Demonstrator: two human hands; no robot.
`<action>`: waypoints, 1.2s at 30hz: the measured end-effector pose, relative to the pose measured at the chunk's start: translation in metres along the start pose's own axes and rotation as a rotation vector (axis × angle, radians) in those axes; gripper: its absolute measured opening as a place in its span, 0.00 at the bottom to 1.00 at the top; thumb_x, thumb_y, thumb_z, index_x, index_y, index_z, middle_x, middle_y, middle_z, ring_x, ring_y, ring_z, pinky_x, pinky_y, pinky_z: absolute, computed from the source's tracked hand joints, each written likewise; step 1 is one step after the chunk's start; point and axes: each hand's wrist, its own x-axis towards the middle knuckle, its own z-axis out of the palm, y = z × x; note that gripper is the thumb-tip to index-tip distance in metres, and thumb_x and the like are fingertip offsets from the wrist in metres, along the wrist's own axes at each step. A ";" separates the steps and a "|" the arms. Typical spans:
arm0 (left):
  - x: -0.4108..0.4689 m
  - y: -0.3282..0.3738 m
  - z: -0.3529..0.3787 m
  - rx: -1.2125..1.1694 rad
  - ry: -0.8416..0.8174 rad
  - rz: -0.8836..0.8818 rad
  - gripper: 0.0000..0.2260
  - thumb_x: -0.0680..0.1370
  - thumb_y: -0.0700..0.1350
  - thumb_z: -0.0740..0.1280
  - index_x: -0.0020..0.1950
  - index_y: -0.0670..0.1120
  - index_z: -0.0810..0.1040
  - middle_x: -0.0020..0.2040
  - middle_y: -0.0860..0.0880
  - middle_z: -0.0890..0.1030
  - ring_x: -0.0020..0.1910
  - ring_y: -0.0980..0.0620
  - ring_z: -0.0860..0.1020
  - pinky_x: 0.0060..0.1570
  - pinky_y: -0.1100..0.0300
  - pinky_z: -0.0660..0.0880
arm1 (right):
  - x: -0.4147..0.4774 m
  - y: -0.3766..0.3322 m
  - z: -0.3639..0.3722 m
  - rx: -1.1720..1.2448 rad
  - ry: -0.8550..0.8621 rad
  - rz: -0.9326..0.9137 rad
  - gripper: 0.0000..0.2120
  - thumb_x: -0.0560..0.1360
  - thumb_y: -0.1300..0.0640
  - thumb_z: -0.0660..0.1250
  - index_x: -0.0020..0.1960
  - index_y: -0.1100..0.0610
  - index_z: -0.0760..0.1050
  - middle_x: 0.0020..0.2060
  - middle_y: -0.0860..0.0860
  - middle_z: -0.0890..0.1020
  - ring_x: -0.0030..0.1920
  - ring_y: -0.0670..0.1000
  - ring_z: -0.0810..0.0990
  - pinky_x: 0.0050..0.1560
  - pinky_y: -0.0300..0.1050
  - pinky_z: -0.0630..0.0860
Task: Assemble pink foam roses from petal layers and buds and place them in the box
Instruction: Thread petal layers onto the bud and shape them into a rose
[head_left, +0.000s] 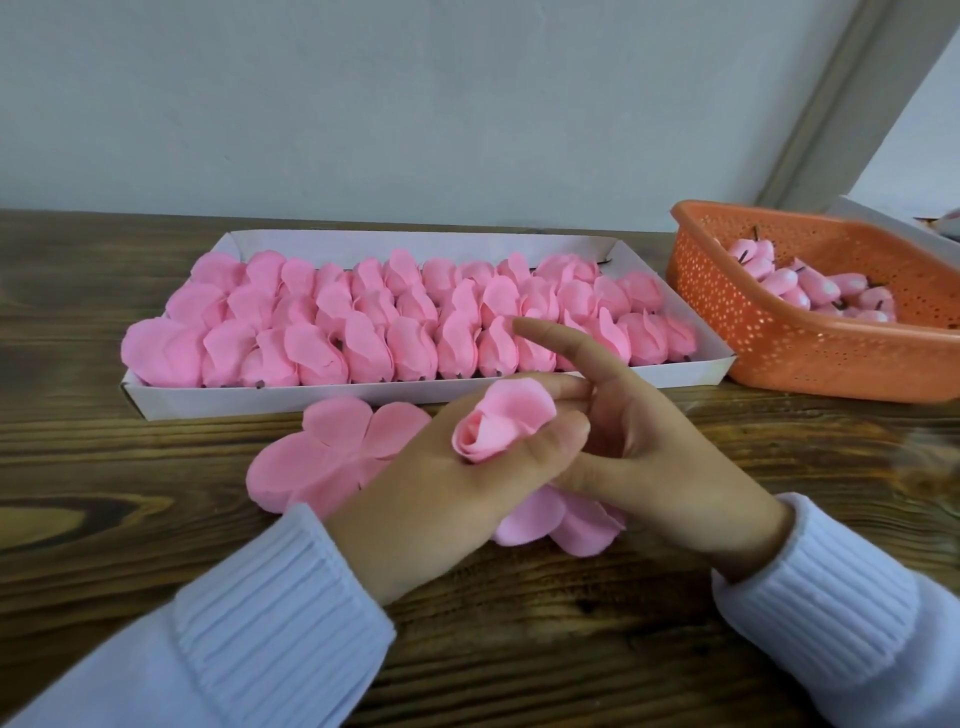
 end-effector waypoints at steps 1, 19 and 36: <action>0.000 -0.001 -0.001 0.023 0.021 0.001 0.12 0.77 0.51 0.61 0.59 0.56 0.76 0.55 0.61 0.82 0.55 0.64 0.79 0.50 0.75 0.72 | 0.000 0.000 0.000 -0.013 0.015 -0.005 0.36 0.70 0.69 0.67 0.74 0.55 0.58 0.51 0.56 0.82 0.52 0.53 0.81 0.54 0.43 0.77; -0.002 -0.004 -0.001 0.251 0.286 0.250 0.21 0.75 0.53 0.64 0.67 0.58 0.67 0.66 0.70 0.71 0.64 0.72 0.68 0.58 0.79 0.64 | 0.002 -0.002 -0.002 -0.044 0.335 0.222 0.21 0.71 0.44 0.63 0.47 0.62 0.78 0.31 0.52 0.78 0.26 0.49 0.75 0.20 0.37 0.64; 0.002 -0.014 0.000 0.041 0.317 0.065 0.17 0.70 0.62 0.63 0.57 0.63 0.78 0.62 0.60 0.78 0.62 0.63 0.74 0.62 0.62 0.72 | -0.003 0.000 0.004 -0.413 0.460 -0.191 0.03 0.73 0.58 0.71 0.43 0.58 0.81 0.40 0.56 0.83 0.41 0.61 0.79 0.42 0.59 0.75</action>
